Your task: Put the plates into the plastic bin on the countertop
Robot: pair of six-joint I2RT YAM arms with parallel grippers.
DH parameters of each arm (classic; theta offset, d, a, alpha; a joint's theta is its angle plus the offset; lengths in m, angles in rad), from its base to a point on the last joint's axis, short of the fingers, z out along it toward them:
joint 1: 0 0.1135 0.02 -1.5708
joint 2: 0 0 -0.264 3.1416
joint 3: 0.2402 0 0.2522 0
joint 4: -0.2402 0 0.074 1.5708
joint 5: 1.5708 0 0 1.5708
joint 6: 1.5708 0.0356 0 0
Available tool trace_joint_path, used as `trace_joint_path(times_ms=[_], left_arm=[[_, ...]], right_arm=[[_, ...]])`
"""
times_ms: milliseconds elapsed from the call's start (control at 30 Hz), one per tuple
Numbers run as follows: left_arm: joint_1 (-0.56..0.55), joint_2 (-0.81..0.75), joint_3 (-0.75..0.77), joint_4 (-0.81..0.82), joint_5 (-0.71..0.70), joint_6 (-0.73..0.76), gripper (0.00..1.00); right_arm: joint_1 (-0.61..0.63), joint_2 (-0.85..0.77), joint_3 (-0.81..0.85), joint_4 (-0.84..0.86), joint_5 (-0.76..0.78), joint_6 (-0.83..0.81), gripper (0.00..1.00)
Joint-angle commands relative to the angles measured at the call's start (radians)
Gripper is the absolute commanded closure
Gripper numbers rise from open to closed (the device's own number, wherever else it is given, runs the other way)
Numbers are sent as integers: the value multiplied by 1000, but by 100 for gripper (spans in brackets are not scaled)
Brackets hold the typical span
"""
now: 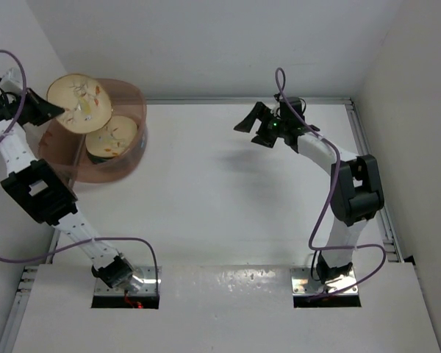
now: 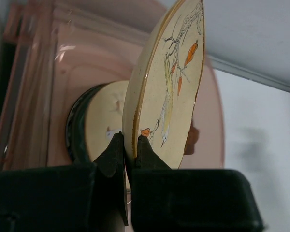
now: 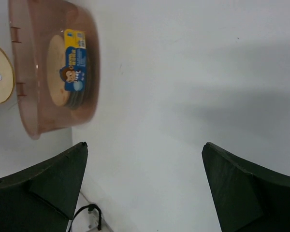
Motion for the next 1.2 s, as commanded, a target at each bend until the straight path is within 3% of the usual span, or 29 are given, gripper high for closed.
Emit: trace_joint_path(times_ms=[0,233,333,467,500,533,633,833,900,1167], left_arm=[[-44,-62,-72,59,22,-70,100],[-33,45,-173,59,-22,-2,99],[-33,91,-183,48,-33,-2,91],[-52,102,-192,-2,-106,47,68],[-62,102,-192,-18,-129,64,54],[-62,111,-192,-57,-177,102,47],[-90,111,-183,-127,-249,163,32],[-156,102,-135,-280,-500,277,18],[-187,91,-114,-292,-668,277,16],[-230,-52,-62,-292,-1048,268,0]], right_arm=[[8,-51,9,-42,27,-47,0],[-3,-36,50,-60,14,-56,0],[-5,-42,53,-63,5,-69,0],[-11,-54,48,-71,4,-72,0],[-11,-56,45,-70,2,-73,0],[-12,-59,41,-73,2,-76,0],[-14,-66,32,-77,4,-87,0],[-28,-92,25,-108,10,-119,0],[-29,-102,32,-146,37,-141,0],[-43,-219,-8,-387,382,-305,0]])
